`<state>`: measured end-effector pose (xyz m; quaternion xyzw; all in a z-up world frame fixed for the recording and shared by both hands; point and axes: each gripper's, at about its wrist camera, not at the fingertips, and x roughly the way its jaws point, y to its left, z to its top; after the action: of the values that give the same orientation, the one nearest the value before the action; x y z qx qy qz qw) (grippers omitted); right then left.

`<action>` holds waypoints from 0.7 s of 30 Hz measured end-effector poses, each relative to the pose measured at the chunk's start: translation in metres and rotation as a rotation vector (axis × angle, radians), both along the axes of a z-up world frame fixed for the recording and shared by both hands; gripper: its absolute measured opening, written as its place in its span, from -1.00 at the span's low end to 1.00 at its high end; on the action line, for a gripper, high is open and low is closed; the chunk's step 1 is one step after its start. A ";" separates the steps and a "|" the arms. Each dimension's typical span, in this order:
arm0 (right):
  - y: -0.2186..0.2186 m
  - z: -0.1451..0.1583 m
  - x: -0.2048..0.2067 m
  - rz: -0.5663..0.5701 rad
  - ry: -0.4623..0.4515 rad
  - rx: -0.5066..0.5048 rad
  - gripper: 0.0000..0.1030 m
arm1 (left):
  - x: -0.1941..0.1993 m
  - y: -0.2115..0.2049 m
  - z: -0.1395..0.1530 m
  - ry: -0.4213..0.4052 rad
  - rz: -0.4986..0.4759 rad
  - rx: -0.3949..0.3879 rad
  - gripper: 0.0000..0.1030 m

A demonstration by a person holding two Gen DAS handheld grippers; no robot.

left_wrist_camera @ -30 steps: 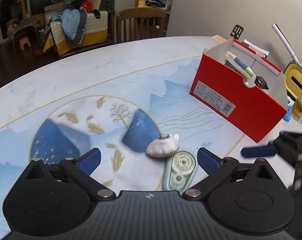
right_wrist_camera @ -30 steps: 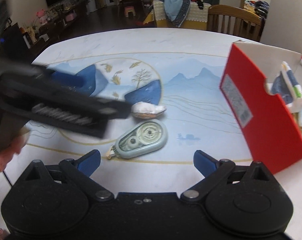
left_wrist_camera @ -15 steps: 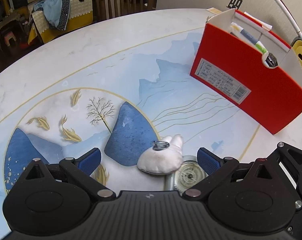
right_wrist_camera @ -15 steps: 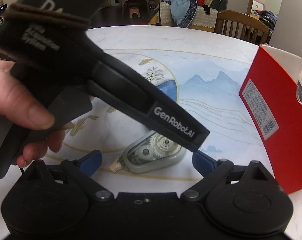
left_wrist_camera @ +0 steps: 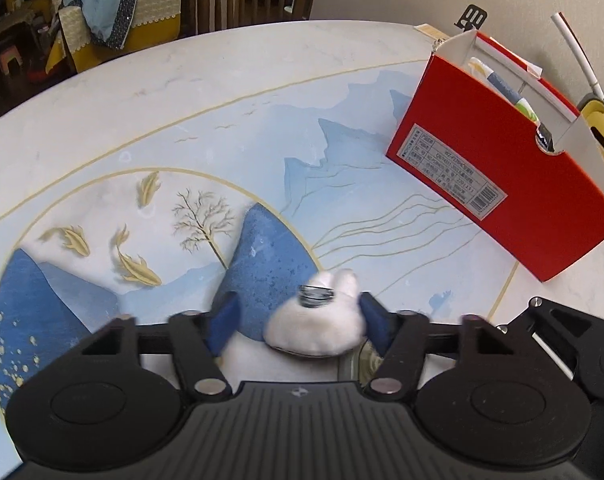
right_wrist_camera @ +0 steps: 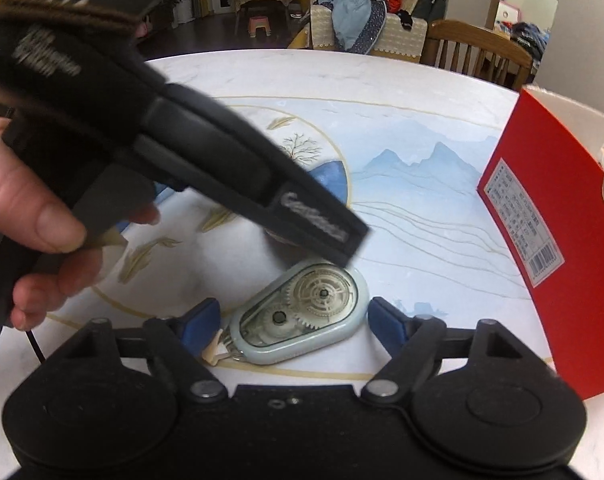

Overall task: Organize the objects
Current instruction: 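Grasp the white plush bunny with the left tool while the right tool grasps the correction tape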

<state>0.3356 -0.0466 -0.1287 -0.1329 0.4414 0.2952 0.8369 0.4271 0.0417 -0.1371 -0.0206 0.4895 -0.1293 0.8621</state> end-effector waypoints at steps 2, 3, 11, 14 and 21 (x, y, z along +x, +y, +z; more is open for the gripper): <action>-0.004 0.001 0.003 -0.015 0.033 0.022 0.54 | -0.001 0.001 0.000 -0.005 -0.011 0.001 -0.05; -0.006 0.000 0.004 -0.022 0.045 0.031 0.51 | -0.001 0.003 0.000 -0.007 -0.010 -0.001 -0.06; -0.021 0.005 0.009 -0.080 0.051 0.053 -0.29 | -0.008 0.019 0.001 -0.020 0.044 -0.007 -0.15; -0.026 0.006 0.012 -0.095 0.064 0.059 -0.29 | -0.013 0.027 0.001 -0.015 0.074 -0.024 -0.15; -0.032 0.006 0.033 -0.130 0.086 0.071 0.16 | -0.031 0.041 0.007 -0.023 0.134 -0.032 -0.15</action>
<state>0.3689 -0.0789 -0.1222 -0.0613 0.4739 0.2612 0.8387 0.3965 0.0826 -0.1305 -0.0655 0.4749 -0.0795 0.8740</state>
